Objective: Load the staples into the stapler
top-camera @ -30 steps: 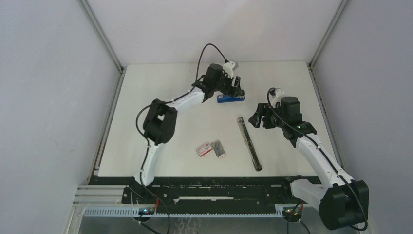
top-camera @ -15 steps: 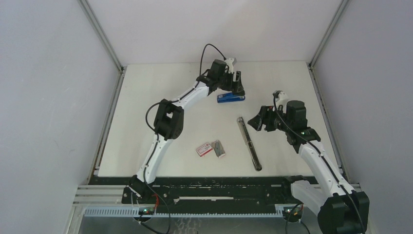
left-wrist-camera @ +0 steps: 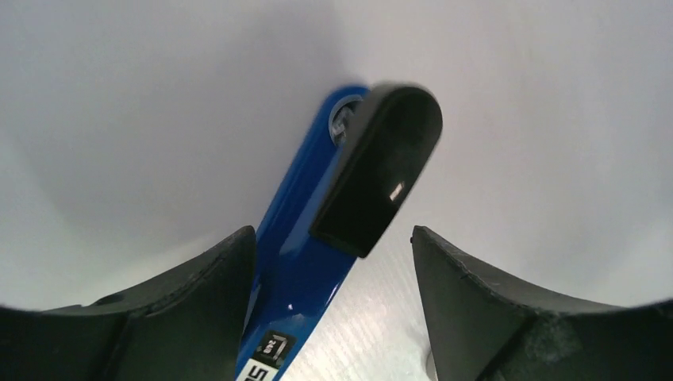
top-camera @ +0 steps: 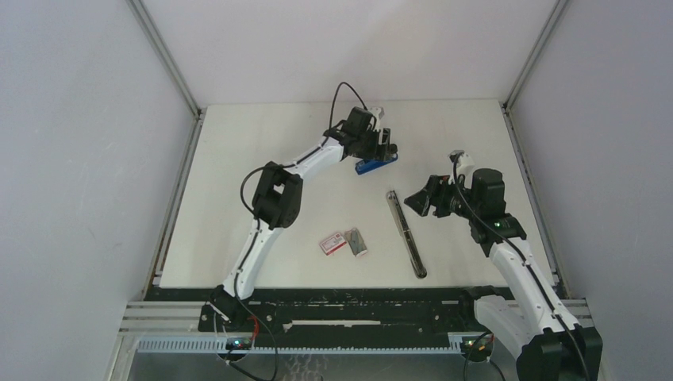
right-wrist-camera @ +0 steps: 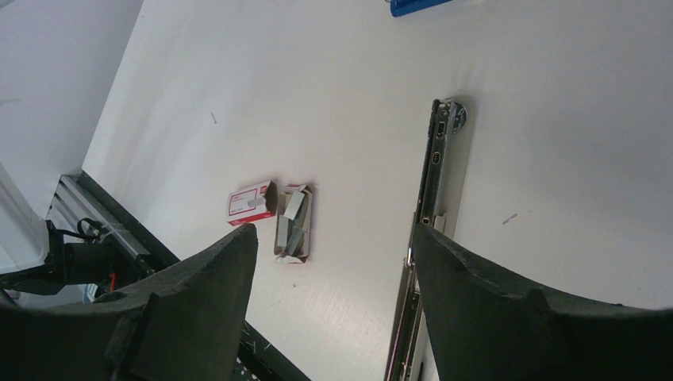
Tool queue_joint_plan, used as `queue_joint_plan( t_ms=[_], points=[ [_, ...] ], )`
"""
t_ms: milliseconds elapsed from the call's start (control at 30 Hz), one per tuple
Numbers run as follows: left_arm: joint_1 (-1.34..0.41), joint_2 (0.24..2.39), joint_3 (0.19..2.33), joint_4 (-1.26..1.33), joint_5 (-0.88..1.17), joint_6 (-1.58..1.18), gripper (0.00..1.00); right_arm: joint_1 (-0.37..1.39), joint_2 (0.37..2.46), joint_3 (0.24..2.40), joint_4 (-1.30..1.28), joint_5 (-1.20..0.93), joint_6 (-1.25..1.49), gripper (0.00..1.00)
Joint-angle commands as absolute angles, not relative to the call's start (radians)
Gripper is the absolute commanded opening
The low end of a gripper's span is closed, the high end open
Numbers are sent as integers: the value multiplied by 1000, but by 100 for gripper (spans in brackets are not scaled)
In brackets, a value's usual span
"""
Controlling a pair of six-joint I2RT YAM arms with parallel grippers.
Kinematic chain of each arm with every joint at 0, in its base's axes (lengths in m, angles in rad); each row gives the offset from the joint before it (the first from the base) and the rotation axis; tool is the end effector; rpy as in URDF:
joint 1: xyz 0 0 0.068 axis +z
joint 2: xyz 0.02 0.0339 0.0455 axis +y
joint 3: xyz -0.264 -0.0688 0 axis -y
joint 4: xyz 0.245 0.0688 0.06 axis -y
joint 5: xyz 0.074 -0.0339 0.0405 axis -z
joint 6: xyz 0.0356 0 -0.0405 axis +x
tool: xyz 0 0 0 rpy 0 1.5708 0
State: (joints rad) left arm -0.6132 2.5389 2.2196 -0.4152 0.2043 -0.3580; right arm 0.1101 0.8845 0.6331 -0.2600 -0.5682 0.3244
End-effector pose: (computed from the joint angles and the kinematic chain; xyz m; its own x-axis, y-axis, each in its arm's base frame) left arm 0.4618 -0.3338 0.1703 -0.7540 0.1110 -0.6475 0.4511 0.8040 -0.3874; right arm 0.1923 0.0405 0.2640 -0.6393 0.1996 -0.7426 -0.3748 0.7623 0.5276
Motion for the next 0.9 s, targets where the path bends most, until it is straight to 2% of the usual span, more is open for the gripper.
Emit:
queue_joint_plan(
  t_ms=[0,67,167,333,433,533,667,867],
  points=[
    [-645,2484,2235,-526,147,-282,75,100,859,629,-208,-596,353,71],
    [-658,2477,2227,-550,94,-252,70,99,858,628,-208,-596,354,71],
    [-672,2459,2207,-556,29,-214,55,99,856,620,-195,-596,363,71],
    [-688,2377,2097,-493,-12,-149,18,98,845,595,-155,-589,372,70],
    [-693,2252,1937,-362,-7,-119,1,98,840,581,-132,-570,379,70],
    [-694,2074,1704,-165,24,-104,0,85,858,580,-125,-548,442,70],
    [-696,1791,1381,92,138,-72,0,27,901,588,-98,-634,571,67],
    [-730,1485,1047,246,321,-14,0,-12,934,633,-106,-796,694,63]
  ],
)
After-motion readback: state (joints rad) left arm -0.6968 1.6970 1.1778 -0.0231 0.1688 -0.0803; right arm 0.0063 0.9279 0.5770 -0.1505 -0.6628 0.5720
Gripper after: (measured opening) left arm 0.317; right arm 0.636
